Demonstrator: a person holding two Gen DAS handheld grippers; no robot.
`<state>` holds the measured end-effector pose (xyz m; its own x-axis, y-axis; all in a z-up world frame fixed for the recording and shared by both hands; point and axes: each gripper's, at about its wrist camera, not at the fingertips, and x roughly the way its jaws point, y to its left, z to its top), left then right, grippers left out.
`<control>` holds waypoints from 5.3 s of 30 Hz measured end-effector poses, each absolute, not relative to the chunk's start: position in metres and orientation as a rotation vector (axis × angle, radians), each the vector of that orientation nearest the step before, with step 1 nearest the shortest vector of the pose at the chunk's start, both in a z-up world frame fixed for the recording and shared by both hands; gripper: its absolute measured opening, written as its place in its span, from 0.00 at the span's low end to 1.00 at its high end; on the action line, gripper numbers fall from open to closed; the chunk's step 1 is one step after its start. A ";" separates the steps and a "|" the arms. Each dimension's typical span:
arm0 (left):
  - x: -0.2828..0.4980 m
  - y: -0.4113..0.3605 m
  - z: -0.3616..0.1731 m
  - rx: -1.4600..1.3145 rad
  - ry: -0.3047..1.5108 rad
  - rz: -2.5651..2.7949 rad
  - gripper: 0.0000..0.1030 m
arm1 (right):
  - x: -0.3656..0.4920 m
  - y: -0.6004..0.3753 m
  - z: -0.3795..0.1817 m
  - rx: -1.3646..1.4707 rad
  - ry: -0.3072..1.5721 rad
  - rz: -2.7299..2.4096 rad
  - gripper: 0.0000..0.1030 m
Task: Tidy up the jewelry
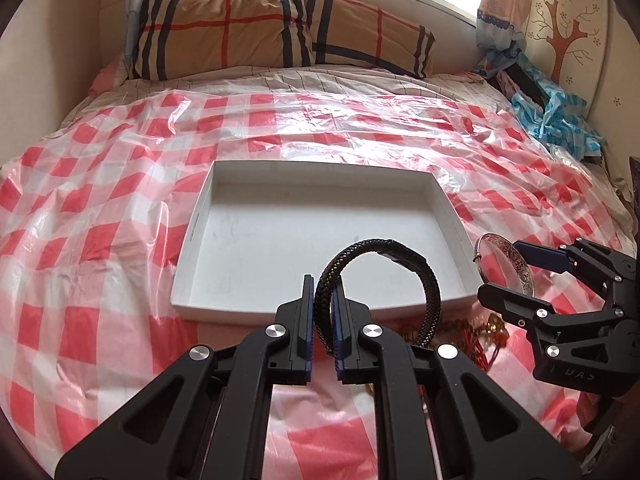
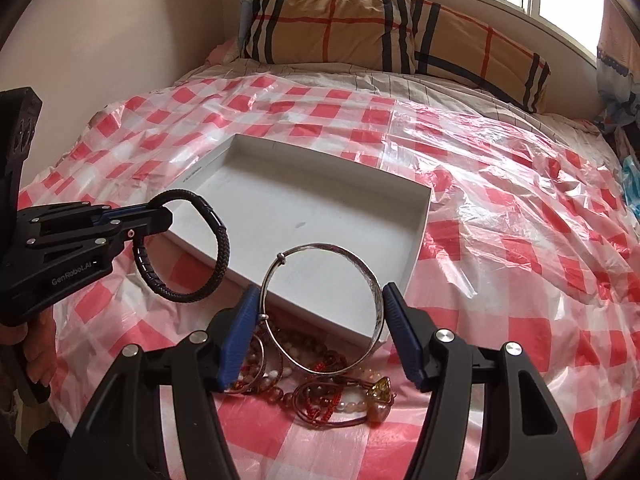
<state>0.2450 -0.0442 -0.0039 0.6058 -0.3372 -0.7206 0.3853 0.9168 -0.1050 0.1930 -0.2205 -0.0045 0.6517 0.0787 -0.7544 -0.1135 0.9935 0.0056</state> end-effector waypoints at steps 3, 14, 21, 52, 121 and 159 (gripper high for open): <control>0.256 -0.048 -0.008 0.057 0.822 -0.413 0.07 | 0.204 -0.221 -0.006 -0.050 0.848 0.107 0.59; 0.301 -0.059 -0.029 0.036 0.843 -0.364 0.07 | 0.251 -0.218 -0.028 -0.073 0.846 0.077 0.59; 0.322 -0.046 -0.048 0.016 0.886 -0.322 0.09 | 0.251 -0.219 -0.038 -0.080 0.857 0.060 0.63; 0.218 -0.026 -0.027 0.046 0.893 -0.350 0.47 | 0.148 -0.252 -0.032 -0.015 0.919 0.057 0.65; 0.198 -0.025 -0.075 0.131 1.063 -0.540 0.07 | 0.162 -0.276 -0.082 0.122 1.027 0.107 0.17; 0.150 0.055 -0.047 0.063 1.036 -0.422 0.32 | 0.066 -0.246 0.016 0.185 0.794 0.201 0.17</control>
